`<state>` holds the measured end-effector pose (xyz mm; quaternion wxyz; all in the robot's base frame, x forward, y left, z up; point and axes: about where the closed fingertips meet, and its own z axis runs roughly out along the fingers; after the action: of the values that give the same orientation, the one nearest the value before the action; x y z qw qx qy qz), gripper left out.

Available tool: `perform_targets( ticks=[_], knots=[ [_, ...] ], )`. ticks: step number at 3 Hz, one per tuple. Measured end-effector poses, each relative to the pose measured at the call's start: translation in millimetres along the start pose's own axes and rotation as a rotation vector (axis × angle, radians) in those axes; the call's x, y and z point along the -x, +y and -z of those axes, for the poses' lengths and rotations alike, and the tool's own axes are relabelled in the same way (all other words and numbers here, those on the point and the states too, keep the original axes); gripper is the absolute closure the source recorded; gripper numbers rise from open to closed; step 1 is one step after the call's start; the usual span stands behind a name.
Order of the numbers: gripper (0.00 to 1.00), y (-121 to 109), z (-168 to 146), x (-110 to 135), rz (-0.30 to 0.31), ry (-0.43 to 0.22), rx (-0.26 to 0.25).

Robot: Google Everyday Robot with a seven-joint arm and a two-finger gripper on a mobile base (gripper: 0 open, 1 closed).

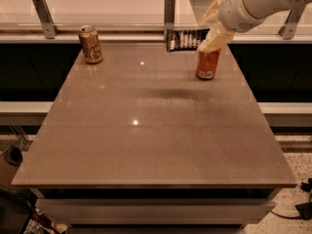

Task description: Move rxbar chocolate near orange can

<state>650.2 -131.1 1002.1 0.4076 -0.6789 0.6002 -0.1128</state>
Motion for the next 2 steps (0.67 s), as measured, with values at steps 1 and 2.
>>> perform_targets(
  ticks=[1,2],
  knots=[
    [1.00,-0.1,-0.3,0.5,0.001,-0.001,0.000],
    [1.00,-9.8,-25.8,14.0,0.042,-0.012,0.017]
  ],
)
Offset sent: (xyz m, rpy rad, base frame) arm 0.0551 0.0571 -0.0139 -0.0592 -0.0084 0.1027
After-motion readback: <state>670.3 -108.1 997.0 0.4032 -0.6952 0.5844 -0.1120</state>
